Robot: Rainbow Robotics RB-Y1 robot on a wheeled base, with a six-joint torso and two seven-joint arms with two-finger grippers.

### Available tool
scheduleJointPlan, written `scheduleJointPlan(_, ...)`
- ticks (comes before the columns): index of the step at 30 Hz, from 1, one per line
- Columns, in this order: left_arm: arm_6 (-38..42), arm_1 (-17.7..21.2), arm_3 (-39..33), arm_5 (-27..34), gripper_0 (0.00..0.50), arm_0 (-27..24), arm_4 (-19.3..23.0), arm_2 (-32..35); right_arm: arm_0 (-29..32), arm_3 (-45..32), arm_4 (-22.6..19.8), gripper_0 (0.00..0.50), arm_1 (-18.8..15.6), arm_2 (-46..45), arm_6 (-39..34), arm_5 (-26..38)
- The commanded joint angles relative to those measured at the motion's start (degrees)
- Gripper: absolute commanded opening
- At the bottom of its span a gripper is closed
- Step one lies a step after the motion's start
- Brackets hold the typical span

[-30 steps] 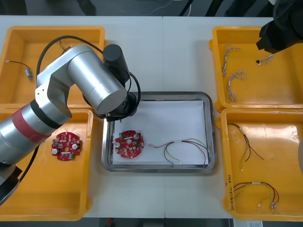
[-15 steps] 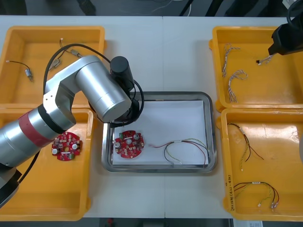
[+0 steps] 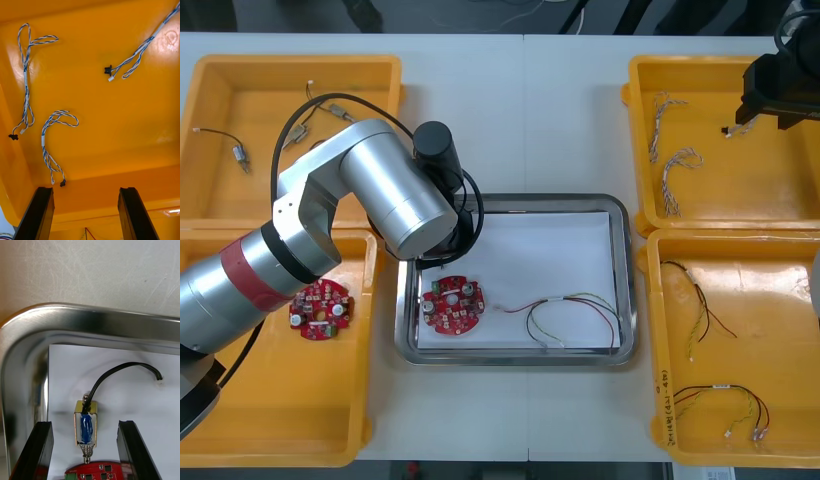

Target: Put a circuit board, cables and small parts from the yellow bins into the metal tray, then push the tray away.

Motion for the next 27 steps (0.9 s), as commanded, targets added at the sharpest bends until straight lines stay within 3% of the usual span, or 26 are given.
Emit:
scheduleJointPlan(1, 4.64, -1.21, -0.61, -0.93, 0.500, -2.42, -0.89, -1.16, -4.15, 3.11, 1.50, 0.500, -2.19, -0.69, -1.81, -3.59)
scheduleJointPlan(7, 5.16, -1.12, -1.32, -0.75, 0.500, -2.50, -0.80, -0.45, -4.77, 7.77, 2.91, 0.500, -2.19, -0.61, -2.77, -8.95)
scheduleJointPlan(13, 5.07, -0.77, -4.39, 3.91, 0.500, -3.12, -0.27, 1.48, -6.26, 13.31, 4.05, 0.500, -2.37, -0.34, -4.36, -15.11)
scheduleJointPlan(18, 4.64, -0.41, -5.89, 9.44, 0.500, -5.23, 2.98, 4.12, -8.11, 18.23, 4.93, 0.500, -2.37, -0.43, -5.68, -20.56)
scheduleJointPlan(27, 2.88, 1.78, -7.47, 14.63, 0.500, -7.16, 7.29, 8.42, -8.37, 19.20, 5.90, 0.500, -2.46, -0.43, -7.43, -22.23)
